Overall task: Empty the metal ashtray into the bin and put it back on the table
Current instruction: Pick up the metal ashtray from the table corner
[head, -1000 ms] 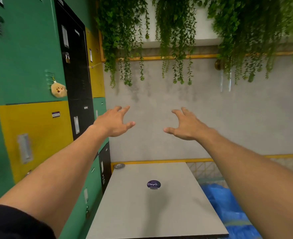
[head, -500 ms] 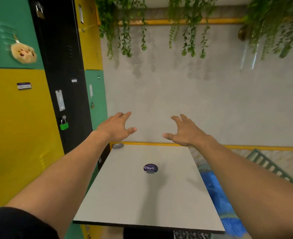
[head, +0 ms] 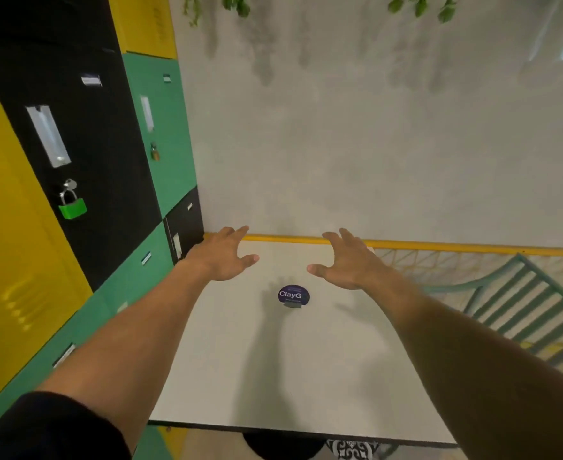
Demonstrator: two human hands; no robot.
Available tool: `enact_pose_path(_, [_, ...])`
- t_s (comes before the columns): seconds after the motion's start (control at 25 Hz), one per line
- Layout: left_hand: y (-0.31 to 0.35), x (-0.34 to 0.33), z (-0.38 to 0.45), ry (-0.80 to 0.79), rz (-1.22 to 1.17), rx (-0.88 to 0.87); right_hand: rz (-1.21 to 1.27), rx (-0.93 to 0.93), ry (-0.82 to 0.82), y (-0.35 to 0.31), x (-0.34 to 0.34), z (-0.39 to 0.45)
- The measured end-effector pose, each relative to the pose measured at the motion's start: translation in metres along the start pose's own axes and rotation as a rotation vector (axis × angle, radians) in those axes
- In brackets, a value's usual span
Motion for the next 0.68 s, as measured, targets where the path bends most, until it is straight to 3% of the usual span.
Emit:
enact_pose_path(0.4, [-0.06,-0.092,0.088,-0.171,0.005,0.015,-0.02,-0.005,-0.031,0.006,-0.099,0.105])
enact_pose_path(0.68, [-0.095,-0.157,0.15,-0.232,0.005,0.126,-0.064,0.066,-0.107,0.029,-0.17,0.18])
Point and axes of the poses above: each hand's wrist, its own z-axis towards the middle knuckle, its own x-axis out of the back of the hand, y = z × x, the point moved 8 cm from there along z, towards the middle knuckle, and after that the axes turned 15 degrees about y, right-handed, at the moved point
